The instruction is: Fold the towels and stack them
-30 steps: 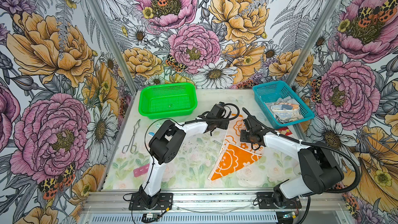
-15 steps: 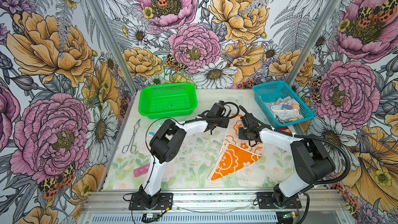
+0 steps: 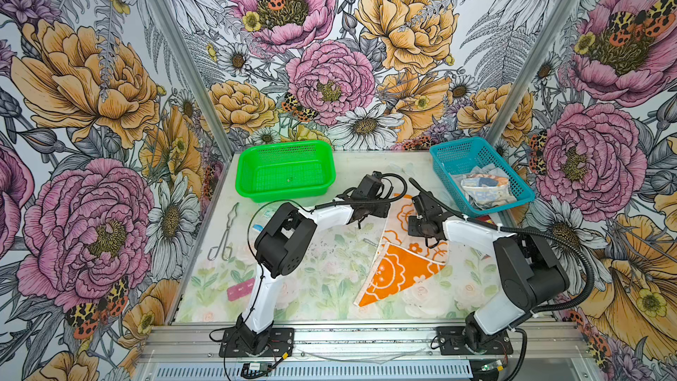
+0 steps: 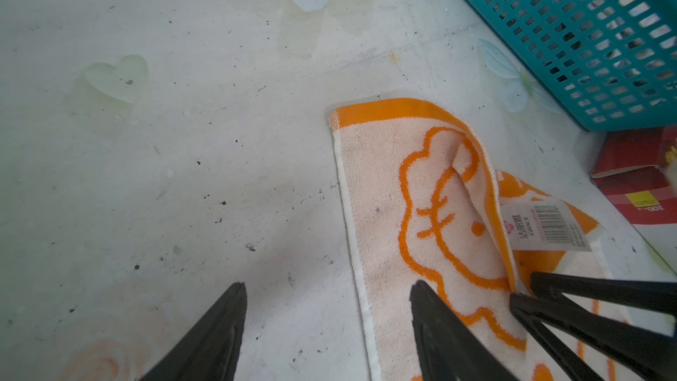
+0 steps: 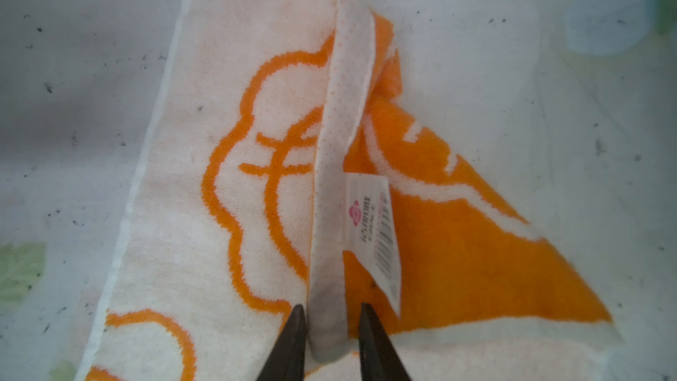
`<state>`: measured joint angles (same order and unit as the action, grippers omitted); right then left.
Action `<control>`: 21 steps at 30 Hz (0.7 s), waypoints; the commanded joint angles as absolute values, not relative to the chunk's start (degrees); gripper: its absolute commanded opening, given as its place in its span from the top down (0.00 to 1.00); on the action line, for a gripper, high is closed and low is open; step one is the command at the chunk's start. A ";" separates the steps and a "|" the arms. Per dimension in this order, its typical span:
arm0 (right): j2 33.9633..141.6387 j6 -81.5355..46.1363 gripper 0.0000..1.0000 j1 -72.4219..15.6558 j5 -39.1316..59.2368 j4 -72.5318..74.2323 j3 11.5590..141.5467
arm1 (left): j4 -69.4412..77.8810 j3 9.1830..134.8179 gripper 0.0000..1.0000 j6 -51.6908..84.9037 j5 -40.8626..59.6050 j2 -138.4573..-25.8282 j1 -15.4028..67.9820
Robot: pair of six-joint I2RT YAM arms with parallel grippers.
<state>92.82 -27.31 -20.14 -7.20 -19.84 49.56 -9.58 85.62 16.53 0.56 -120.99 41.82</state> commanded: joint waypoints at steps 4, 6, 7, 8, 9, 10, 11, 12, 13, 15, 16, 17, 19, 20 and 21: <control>94.04 -27.25 0.76 -19.69 -7.44 -18.86 50.53 | -8.10 86.66 0.27 16.79 1.86 -121.90 41.62; 94.13 -27.25 0.76 -19.69 -7.50 -18.86 50.47 | -8.13 86.90 0.27 16.83 1.85 -122.10 41.65; 94.20 -27.31 0.78 -19.61 -7.50 -18.82 50.49 | -8.10 87.17 0.27 16.79 1.92 -122.46 41.57; 94.21 -27.25 0.81 -19.61 -7.64 -18.85 50.54 | -8.09 87.63 0.27 16.72 2.01 -122.74 41.45; 94.14 -27.29 0.85 -19.61 -7.77 -18.84 50.49 | -8.10 88.24 0.27 16.74 2.51 -123.25 41.49; 94.15 -27.27 0.89 -19.60 -7.81 -18.82 50.53 | -7.96 88.89 0.27 16.61 3.09 -123.74 41.57; 94.06 -27.17 0.93 -19.61 -8.01 -18.83 50.43 | -7.55 89.54 0.27 16.38 3.89 -124.28 41.59; 93.91 -27.13 0.99 -19.64 -8.41 -18.93 50.39 | -7.23 90.25 0.27 16.05 4.58 -124.90 41.73; 93.86 -27.06 1.00 -19.60 -8.70 -18.92 50.28 | -7.03 90.95 0.27 15.57 5.12 -125.57 41.88; 93.48 -26.91 1.00 -19.56 -8.97 -19.11 50.24 | -7.47 92.78 0.27 14.81 4.89 -127.08 42.37; 93.20 -26.74 1.00 -19.52 -9.02 -19.18 50.19 | -7.71 93.49 0.27 14.63 4.42 -127.82 42.45; 92.73 -26.51 1.00 -19.51 -8.90 -19.35 50.21 | -7.92 94.44 0.27 14.52 3.83 -128.59 42.54; 91.62 -26.08 1.00 -19.46 -8.80 -19.77 50.09 | -7.97 95.85 0.27 14.34 2.31 -129.95 42.76; 90.72 -25.86 1.00 -19.42 -8.82 -20.20 50.08 | -7.91 96.84 0.27 14.05 1.36 -130.84 42.84; 89.78 -25.52 1.00 -19.47 -8.74 -20.58 50.08 | -8.07 97.76 0.27 13.61 0.38 -131.72 42.93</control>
<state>92.90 -26.83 -19.79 -7.49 -20.10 49.56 -8.75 95.09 15.53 2.59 -129.88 42.28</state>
